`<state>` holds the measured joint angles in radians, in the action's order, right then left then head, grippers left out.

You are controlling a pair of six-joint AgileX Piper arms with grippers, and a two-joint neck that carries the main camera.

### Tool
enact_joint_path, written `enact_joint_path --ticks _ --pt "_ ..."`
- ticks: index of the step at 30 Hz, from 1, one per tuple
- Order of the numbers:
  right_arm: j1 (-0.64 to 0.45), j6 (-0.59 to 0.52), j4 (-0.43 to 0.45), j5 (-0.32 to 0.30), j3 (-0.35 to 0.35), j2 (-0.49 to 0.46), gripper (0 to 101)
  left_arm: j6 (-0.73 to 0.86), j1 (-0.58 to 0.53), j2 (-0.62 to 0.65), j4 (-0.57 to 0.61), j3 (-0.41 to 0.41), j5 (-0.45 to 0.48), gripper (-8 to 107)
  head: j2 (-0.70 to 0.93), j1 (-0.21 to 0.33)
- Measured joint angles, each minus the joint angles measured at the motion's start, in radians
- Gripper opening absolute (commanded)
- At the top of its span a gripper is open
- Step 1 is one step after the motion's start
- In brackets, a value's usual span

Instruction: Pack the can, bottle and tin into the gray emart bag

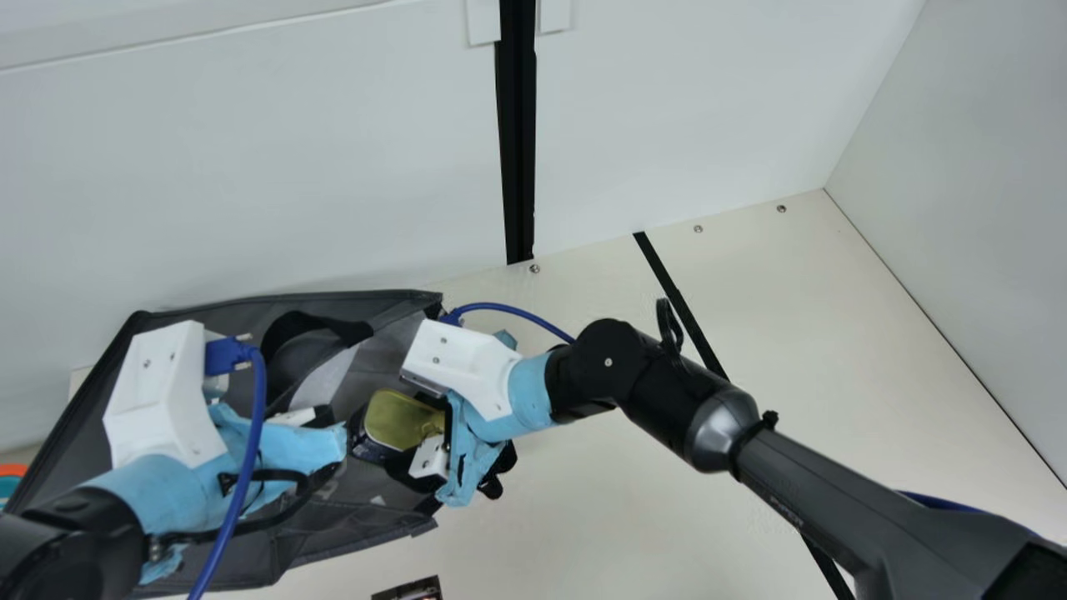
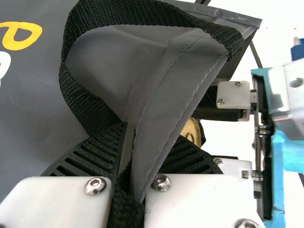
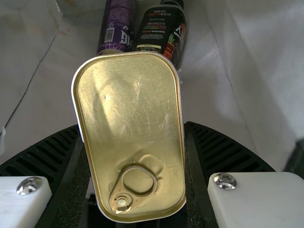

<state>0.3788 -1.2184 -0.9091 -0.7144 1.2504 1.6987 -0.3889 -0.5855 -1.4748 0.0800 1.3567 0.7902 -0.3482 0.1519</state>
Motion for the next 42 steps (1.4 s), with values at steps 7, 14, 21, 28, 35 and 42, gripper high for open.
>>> enact_joint_path --ticks 7,14,21,28,35,42 --pt "0.013 -0.01 -0.015 0.006 0.023 0.038 0 0.0 0.0 0.0 0.0 0.0 0.0 10 0.0 0.0" --pt "0.03 -0.014 -0.027 0.013 0.042 0.068 0 0.0 0.0 0.0 0.0 0.0 0.0 10 0.002 0.0" --pt "0.045 -0.016 -0.04 0.025 0.061 0.091 0 0.0 0.0 0.0 0.0 0.0 0.0 10 0.002 -0.002" --pt "0.047 -0.019 -0.041 0.035 0.073 0.107 17 0.0 0.0 0.0 0.0 0.0 0.0 10 0.0 0.0" --pt "0.047 -0.018 -0.04 0.039 0.08 0.114 40 0.0 0.0 0.0 0.0 0.0 0.0 10 0.0 0.0" --pt "0.047 -0.016 -0.036 0.042 0.084 0.115 63 0.0 0.0 0.0 0.0 0.0 0.0 10 0.002 0.0"
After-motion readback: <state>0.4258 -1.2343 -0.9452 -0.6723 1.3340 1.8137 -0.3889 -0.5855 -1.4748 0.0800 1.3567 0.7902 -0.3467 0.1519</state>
